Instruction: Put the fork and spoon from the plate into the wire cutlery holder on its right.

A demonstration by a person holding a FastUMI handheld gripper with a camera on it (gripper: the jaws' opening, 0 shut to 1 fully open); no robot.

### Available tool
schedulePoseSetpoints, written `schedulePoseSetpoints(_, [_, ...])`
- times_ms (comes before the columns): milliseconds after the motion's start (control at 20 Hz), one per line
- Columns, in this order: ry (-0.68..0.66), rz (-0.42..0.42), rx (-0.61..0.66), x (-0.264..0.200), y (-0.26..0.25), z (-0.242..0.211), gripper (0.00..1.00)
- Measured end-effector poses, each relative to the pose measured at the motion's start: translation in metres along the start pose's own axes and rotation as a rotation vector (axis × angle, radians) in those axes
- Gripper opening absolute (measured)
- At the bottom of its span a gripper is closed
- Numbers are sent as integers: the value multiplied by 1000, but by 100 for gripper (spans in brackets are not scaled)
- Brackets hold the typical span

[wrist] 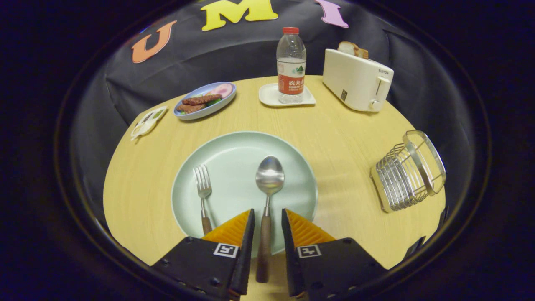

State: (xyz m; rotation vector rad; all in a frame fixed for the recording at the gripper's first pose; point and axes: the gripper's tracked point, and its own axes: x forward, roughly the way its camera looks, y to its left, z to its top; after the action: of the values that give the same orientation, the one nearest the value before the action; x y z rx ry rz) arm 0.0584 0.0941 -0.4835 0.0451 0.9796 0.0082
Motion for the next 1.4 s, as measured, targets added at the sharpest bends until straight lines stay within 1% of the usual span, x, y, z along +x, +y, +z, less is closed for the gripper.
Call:
schedulePoseSetpoints(100, [14, 2, 0, 2, 6, -3, 37])
schedulePoseSetpoints(150, [26, -30, -7, 4, 1, -7, 35])
schedulePoseSetpoints(250, [31, -14, -9, 3, 4, -8, 11])
schedulePoseSetpoints(300, [30, -39, -20, 5, -1, -12, 11])
schedulePoseSetpoints(350, [32, -26, -26, -2, 1, -6, 8])
schedulePoseSetpoints(450, [25, 3, -41, -9, 2, -1, 8])
schedulePoseSetpoints(650, [-27, 43, -89, -41, -1, 18, 8])
schedulePoseSetpoints(700, [-20, 36, -98, -45, -5, 18, 8])
schedulePoseSetpoints(750, [-17, 44, -113, -50, -8, 18, 1])
schedulePoseSetpoints(900, [-2, 44, -146, -47, -18, 16, 1])
schedulePoseSetpoints(1100, [-40, 90, -167, -71, -24, 26, 1])
schedulePoseSetpoints(1250, [-66, 116, -168, -98, -39, 37, 1])
schedulePoseSetpoints(1400, [-105, 114, -163, -125, -70, 49, 1])
